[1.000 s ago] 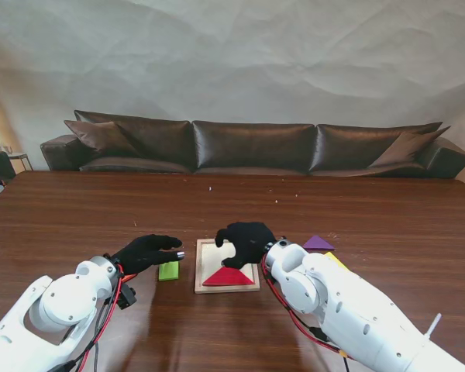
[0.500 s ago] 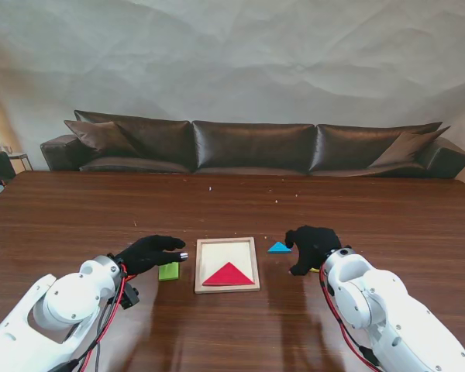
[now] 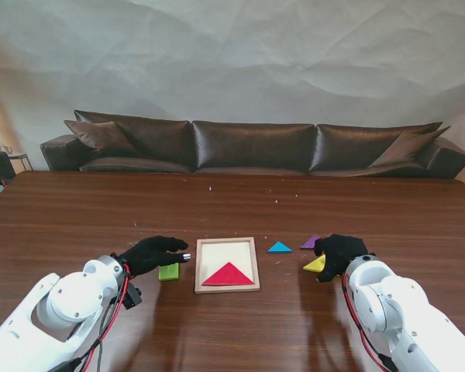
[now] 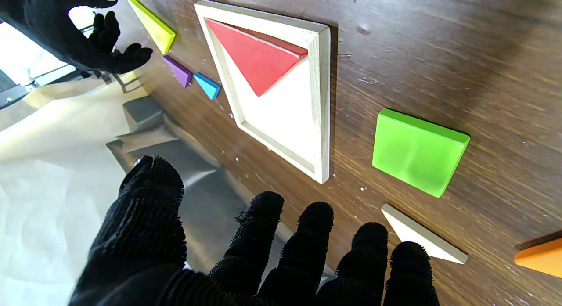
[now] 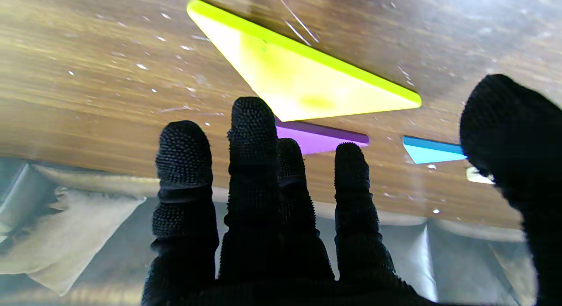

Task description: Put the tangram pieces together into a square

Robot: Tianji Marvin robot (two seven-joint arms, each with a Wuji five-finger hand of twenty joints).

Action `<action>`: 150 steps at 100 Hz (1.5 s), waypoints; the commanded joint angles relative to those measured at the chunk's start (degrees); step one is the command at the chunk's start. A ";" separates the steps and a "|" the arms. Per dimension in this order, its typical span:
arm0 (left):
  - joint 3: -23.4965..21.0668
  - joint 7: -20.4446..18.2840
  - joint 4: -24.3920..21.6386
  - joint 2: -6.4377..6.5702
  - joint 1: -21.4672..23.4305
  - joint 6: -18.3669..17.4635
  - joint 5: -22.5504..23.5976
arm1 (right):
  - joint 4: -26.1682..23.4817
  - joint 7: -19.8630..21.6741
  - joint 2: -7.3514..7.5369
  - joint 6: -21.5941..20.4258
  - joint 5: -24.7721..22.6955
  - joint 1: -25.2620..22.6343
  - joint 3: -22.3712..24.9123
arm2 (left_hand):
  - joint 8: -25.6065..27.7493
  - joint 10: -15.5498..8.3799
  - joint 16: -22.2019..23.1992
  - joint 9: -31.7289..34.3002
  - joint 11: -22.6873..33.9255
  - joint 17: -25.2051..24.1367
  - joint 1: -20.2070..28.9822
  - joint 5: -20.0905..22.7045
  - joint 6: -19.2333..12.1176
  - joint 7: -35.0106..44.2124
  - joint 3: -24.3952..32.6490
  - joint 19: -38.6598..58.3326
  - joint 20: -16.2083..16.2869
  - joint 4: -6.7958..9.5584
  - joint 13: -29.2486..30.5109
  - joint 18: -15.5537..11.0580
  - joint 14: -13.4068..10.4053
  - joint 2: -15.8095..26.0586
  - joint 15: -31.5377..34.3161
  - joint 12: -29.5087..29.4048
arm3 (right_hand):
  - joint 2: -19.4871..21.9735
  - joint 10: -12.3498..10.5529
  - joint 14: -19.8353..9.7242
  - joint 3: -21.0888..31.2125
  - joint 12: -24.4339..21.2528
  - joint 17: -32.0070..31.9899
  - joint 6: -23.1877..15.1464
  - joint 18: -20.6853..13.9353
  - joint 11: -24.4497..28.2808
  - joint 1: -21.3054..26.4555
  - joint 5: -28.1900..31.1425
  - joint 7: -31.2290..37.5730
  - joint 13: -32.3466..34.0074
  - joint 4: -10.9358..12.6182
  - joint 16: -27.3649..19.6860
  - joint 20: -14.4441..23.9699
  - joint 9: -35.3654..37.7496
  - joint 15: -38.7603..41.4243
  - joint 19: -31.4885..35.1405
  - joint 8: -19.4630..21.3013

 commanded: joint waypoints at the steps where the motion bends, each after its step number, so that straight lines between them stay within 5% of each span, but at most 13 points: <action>1: 0.07 -1.23 -0.05 -0.06 0.01 0.24 -0.15 | 1.15 1.02 0.27 0.43 -0.47 -0.15 0.03 | 0.09 0.19 0.50 0.89 0.28 -0.91 1.58 0.83 0.11 0.23 -0.30 -0.78 0.68 1.97 1.06 -1.61 0.29 3.22 -0.25 -0.01 | -2.44 1.38 0.92 1.20 0.26 -8.46 -0.17 1.68 0.01 0.09 -1.87 -0.27 1.25 -1.09 0.47 1.82 -1.39 0.28 1.44 -0.69; 81: 0.69 -1.76 0.23 0.09 -0.48 0.79 0.52 | 9.70 -3.44 0.03 4.23 2.31 4.60 -3.33 | 0.17 0.22 0.55 0.98 0.29 -0.93 1.56 1.30 0.21 0.41 -0.20 -0.78 0.71 1.97 1.13 -1.60 0.37 3.18 -0.21 0.01 | -3.25 0.99 0.30 2.31 -0.22 -6.89 1.47 1.46 0.76 0.19 -7.61 0.89 2.99 -1.27 0.45 1.88 -1.17 0.66 2.47 -2.83; 150: 1.08 -2.22 0.44 0.17 -0.80 1.08 0.41 | 12.63 -5.67 -0.12 4.29 3.63 6.15 -4.83 | 0.24 0.34 0.58 1.48 0.40 -0.89 1.42 1.76 0.49 0.53 -0.03 -0.77 0.72 1.95 1.32 -1.59 0.40 3.23 -0.16 0.06 | -7.07 -0.15 0.11 3.83 -0.80 -6.43 -0.69 1.60 1.57 0.38 -7.57 3.94 3.74 -1.78 0.53 1.89 -1.31 1.03 3.02 -2.38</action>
